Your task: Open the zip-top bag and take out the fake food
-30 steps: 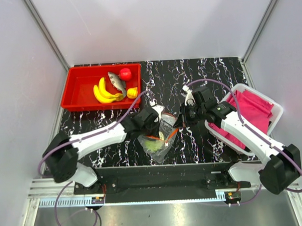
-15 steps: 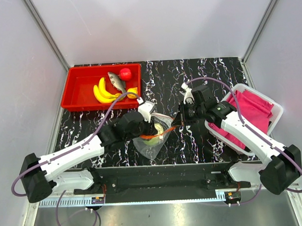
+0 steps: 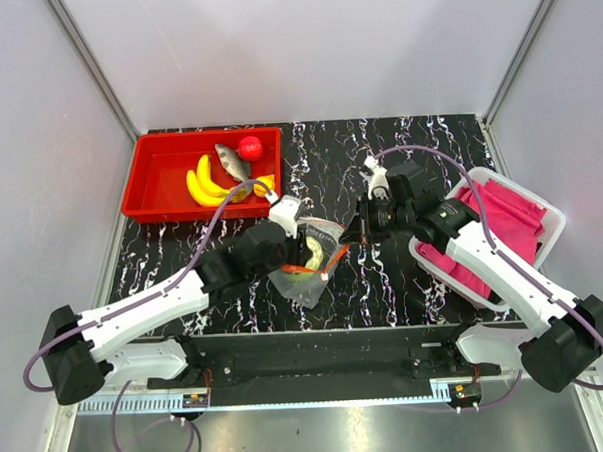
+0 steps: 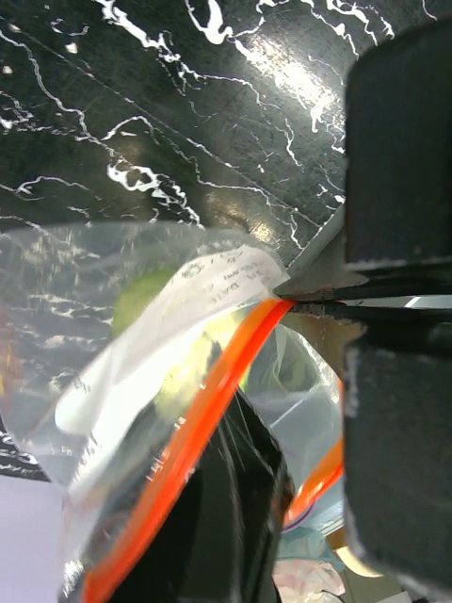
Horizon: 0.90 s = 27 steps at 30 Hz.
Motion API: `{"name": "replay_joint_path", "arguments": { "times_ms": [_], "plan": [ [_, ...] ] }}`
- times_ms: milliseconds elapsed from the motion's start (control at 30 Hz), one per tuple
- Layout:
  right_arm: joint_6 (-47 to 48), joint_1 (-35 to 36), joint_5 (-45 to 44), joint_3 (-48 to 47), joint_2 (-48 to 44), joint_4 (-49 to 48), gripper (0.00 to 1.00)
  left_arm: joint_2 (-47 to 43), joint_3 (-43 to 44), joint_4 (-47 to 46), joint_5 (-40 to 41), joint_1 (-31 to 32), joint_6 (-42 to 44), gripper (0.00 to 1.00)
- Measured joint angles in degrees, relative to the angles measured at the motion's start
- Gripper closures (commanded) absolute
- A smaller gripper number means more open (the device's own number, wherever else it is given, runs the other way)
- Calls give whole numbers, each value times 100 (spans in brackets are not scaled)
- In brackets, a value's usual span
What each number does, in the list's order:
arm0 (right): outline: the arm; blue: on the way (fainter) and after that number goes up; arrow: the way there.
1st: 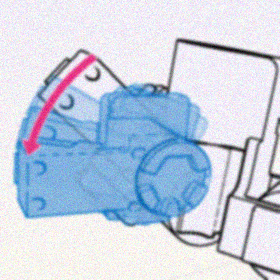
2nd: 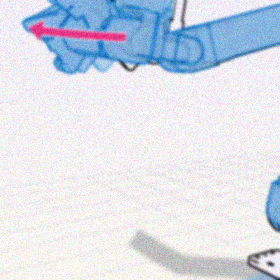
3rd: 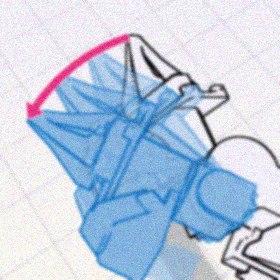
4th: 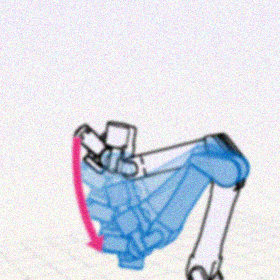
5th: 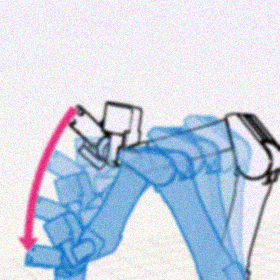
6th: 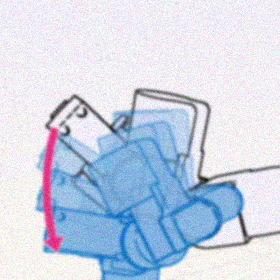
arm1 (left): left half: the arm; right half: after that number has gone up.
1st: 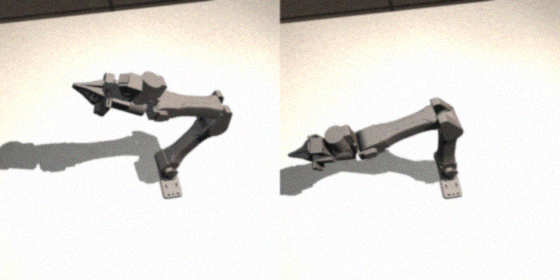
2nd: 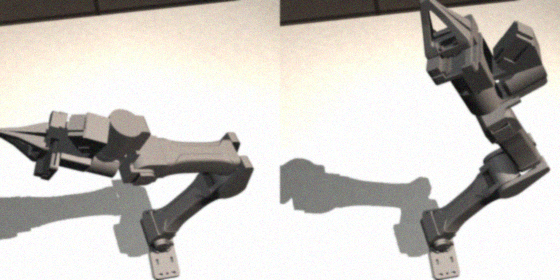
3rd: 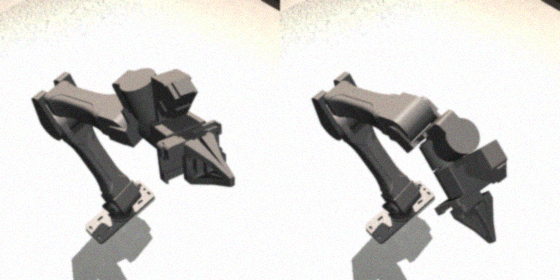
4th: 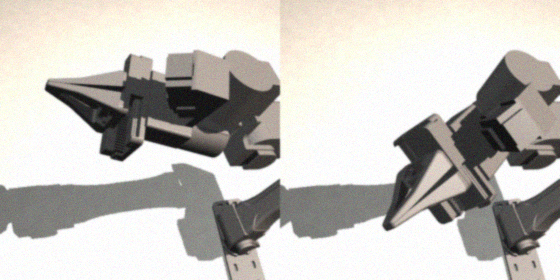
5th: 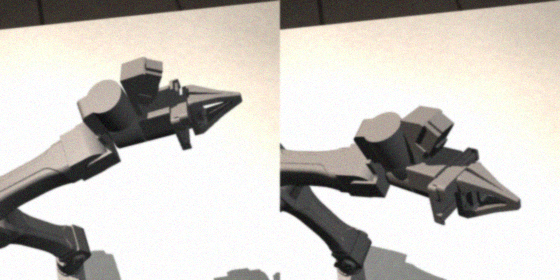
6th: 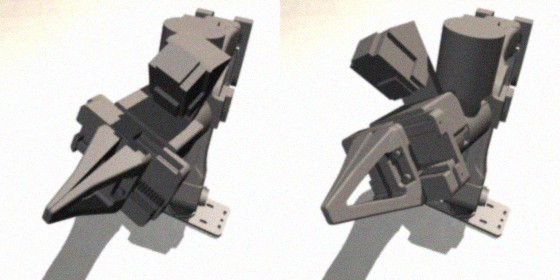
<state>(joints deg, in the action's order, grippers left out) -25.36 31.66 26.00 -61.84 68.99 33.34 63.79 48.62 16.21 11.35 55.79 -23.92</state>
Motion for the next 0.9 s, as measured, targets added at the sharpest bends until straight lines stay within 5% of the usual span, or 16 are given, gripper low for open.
{"name": "replay_joint_path", "arguments": {
  "times_ms": [433,900],
  "plan": [
    [-83,-7,94,-256,129,184,100,1845,1650,509,1322,-17,-1117,100],
    [-205,103,-358,-166,133,-11,100,1473,1952,907,1233,-72,-2761,100]
  ]
}}
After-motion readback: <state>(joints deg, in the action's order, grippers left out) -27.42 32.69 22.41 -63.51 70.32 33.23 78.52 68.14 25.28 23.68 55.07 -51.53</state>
